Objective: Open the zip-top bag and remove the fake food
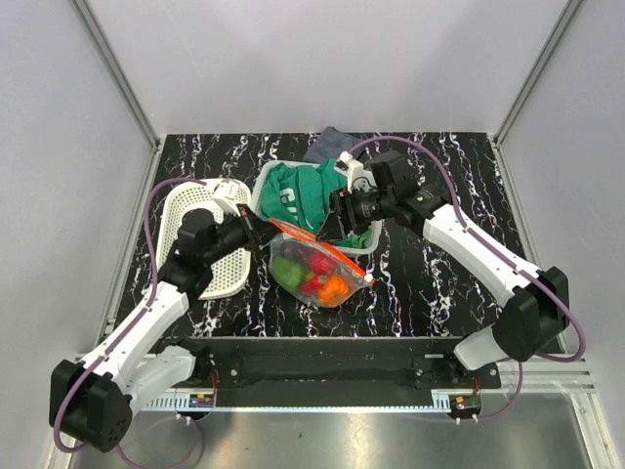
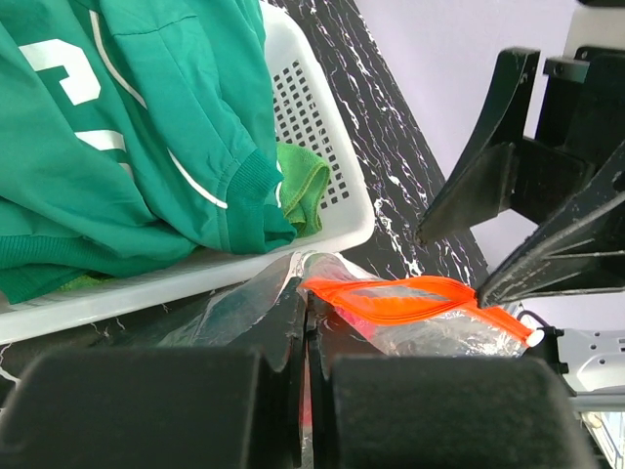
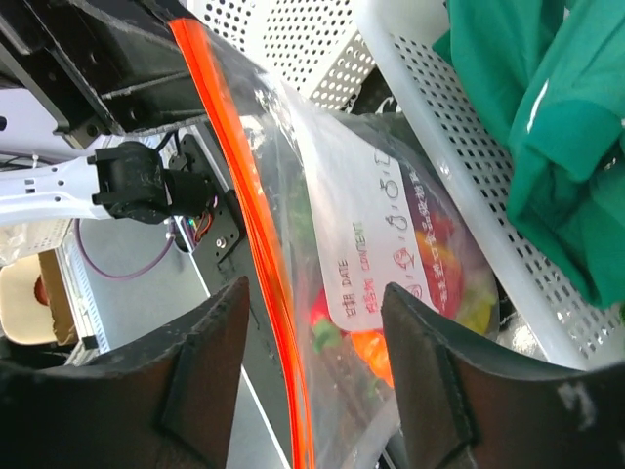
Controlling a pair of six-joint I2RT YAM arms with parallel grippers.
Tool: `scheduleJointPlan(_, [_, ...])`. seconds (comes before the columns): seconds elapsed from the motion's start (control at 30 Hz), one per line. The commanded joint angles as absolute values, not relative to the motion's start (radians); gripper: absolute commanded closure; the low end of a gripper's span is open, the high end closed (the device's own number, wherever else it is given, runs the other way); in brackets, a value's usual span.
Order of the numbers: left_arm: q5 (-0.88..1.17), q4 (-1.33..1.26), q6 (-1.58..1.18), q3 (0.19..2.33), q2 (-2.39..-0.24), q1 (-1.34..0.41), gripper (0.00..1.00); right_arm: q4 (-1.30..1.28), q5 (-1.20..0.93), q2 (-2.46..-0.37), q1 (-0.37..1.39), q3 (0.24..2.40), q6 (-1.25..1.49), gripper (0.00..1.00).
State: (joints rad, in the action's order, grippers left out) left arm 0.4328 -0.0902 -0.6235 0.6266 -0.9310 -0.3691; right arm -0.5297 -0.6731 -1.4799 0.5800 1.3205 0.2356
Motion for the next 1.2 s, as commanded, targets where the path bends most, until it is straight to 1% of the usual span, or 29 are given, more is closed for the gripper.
scheduleJointPlan(0.0, [0.472,-0.117,-0.604,0.657,-0.907,-0.367,1.00,-0.453,-0.637,-1.505,0.612,1.382,0.233,0.40])
scheduleJointPlan(0.07, [0.476,-0.118,-0.606,0.657,-0.905,-0.367,1.00,-0.446,-0.641,-1.523,0.618,1.393,0.238,0.44])
scheduleJointPlan(0.1, [0.477,-0.118,-0.607,0.657,-0.905,-0.367,1.00,-0.443,-0.643,-1.531,0.620,1.396,0.239,0.49])
scheduleJointPlan(0.13, [0.479,-0.117,-0.607,0.657,-0.904,-0.367,1.00,-0.443,-0.643,-1.537,0.624,1.400,0.241,0.50])
scheduleJointPlan(0.3, [0.483,-0.117,-0.611,0.653,-0.900,-0.367,1.00,-0.434,-0.626,-1.552,0.635,1.399,0.238,0.51])
scheduleJointPlan(0.47, [0.483,-0.101,-0.606,0.660,-0.896,-0.367,1.00,-0.440,-0.574,-1.539,0.644,1.342,0.212,0.51])
scheduleJointPlan(0.63, [0.491,-0.058,-0.574,0.699,-0.902,-0.367,1.00,-0.440,-0.558,-1.461,0.655,1.208,0.206,0.60])
scheduleJointPlan(0.67, [0.494,-0.043,-0.569,0.707,-0.902,-0.367,1.00,-0.440,-0.548,-1.447,0.655,1.188,0.213,0.69])
scheduleJointPlan(0.73, [0.518,-0.025,-0.555,0.725,-0.923,-0.367,1.00,-0.439,-0.549,-1.402,0.655,1.148,0.225,0.80])
scheduleJointPlan(0.77, [0.526,-0.009,-0.551,0.748,-0.933,-0.367,1.00,-0.437,-0.557,-1.387,0.655,1.140,0.244,0.95])
scheduleJointPlan(0.8, [0.537,-0.003,-0.551,0.756,-0.952,-0.367,1.00,-0.437,-0.560,-1.370,0.655,1.135,0.256,1.00])
scheduleJointPlan(0.9, [0.616,0.047,-0.519,0.811,-1.001,-0.367,1.00,-0.420,-0.557,-1.274,0.655,1.118,0.316,1.00])
scheduleJointPlan(0.93, [0.633,0.075,-0.511,0.825,-1.015,-0.368,0.98,-0.417,-0.551,-1.253,0.657,1.115,0.345,1.00])
scheduleJointPlan(0.97, [0.644,0.092,-0.505,0.850,-1.022,-0.368,0.94,-0.416,-0.546,-1.232,0.657,1.111,0.360,1.00])
scheduleJointPlan(1.03, [0.652,0.121,-0.486,0.868,-1.017,-0.374,0.80,-0.417,-0.505,-1.158,0.657,1.083,0.406,1.00])
scheduleJointPlan(1.07, [0.647,0.129,-0.485,0.879,-1.009,-0.376,0.66,-0.417,-0.483,-1.131,0.655,1.071,0.419,1.00])
scheduleJointPlan(1.17, [0.650,0.136,-0.500,0.890,-0.962,-0.396,0.48,-0.425,-0.385,-1.019,0.655,1.010,0.469,1.00])
